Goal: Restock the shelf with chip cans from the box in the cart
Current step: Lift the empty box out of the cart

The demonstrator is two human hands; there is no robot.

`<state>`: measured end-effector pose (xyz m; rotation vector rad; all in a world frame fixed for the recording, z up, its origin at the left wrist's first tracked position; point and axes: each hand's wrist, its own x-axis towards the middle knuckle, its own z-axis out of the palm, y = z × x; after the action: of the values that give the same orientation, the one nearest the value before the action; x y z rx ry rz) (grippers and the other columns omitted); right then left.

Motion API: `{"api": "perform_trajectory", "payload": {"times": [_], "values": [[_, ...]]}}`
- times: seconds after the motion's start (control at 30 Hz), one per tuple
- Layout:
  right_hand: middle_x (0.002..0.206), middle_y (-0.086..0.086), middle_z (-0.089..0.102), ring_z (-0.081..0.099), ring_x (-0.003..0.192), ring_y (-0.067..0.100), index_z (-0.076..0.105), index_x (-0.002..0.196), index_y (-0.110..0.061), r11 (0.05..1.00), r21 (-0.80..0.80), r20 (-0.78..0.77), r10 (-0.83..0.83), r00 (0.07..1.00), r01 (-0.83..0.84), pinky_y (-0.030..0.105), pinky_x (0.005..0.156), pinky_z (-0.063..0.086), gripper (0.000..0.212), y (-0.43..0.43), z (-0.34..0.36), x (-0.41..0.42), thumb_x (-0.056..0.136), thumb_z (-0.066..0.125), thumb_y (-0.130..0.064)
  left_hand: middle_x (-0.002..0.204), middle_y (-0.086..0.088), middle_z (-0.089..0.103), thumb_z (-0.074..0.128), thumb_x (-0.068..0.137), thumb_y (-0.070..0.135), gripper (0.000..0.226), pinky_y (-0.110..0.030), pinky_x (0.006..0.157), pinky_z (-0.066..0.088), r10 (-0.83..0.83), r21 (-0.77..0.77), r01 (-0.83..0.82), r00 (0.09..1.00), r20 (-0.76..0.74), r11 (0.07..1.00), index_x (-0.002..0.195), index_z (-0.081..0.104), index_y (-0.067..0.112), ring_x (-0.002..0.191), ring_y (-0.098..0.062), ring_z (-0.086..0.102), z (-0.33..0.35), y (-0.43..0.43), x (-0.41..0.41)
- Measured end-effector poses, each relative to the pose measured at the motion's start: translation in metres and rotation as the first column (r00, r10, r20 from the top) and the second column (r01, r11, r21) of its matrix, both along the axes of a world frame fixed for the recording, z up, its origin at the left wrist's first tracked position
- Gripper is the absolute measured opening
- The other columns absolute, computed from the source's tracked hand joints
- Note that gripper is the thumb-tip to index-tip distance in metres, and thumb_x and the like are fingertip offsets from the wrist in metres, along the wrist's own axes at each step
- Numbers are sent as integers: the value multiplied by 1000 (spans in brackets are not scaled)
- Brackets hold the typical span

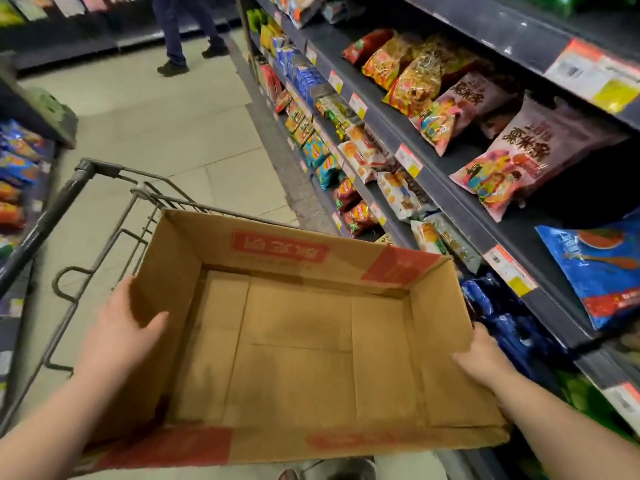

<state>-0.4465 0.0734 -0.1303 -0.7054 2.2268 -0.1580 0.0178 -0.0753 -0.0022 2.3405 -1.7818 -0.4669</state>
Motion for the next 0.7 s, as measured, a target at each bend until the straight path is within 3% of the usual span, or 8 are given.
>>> {"api": "perform_trajectory", "payload": {"times": [0.1, 0.2, 0.4, 0.5, 0.63, 0.7], "values": [[120, 15, 55, 55, 106, 35, 26, 140, -10, 999, -12, 46, -47, 998, 48, 37, 85, 47, 73, -6, -12, -6, 81, 68, -22, 136, -17, 51, 72, 80, 29, 73, -53, 99, 43, 58, 21, -57, 997, -52, 998, 142, 35, 19, 121, -37, 51, -3, -6, 4], [120, 16, 57, 56, 107, 36, 23, 142, -11, 997, 5, 34, -81, 996, 81, 41, 90, 47, 74, -12, -19, -8, 83, 67, -26, 130, -20, 56, 70, 83, 31, 67, -51, 96, 46, 138, 56, -133, 987, -79, 989, 140, 40, 14, 115, -39, 56, -3, -9, 0], [124, 23, 54, 54, 111, 40, 36, 136, -2, 982, 7, 50, -188, 981, 188, 43, 92, 47, 64, -18, -26, -10, 84, 68, -22, 129, -26, 55, 70, 85, 26, 65, -50, 98, 43, 204, 65, -200, 976, -71, 978, 140, 41, 5, 115, -41, 55, -6, -13, -4], [121, 22, 55, 55, 108, 39, 44, 128, -1, 973, 8, 75, -232, 970, 232, 44, 92, 47, 53, -19, -27, -8, 84, 66, -23, 126, -26, 57, 70, 84, 32, 66, -50, 95, 46, 219, 88, -214, 974, -52, 973, 138, 43, 5, 112, -42, 57, -4, -13, -6], [118, 21, 57, 57, 104, 37, 48, 126, 0, 952, -17, 129, -301, 945, 306, 46, 91, 50, 52, -20, -23, -1, 84, 66, -25, 122, -22, 61, 68, 81, 48, 70, -53, 89, 51, 227, 113, -218, 972, -68, 969, 136, 44, 10, 104, -40, 61, -5, -14, 2], [120, 21, 56, 57, 106, 37, 47, 127, 2, 942, -30, 153, -326, 933, 334, 45, 90, 50, 52, -20, -18, 4, 85, 66, -22, 121, -22, 61, 68, 82, 46, 69, -52, 87, 51, 241, 115, -228, 965, -107, 967, 135, 45, 10, 102, -40, 61, -4, -14, 5]]}}
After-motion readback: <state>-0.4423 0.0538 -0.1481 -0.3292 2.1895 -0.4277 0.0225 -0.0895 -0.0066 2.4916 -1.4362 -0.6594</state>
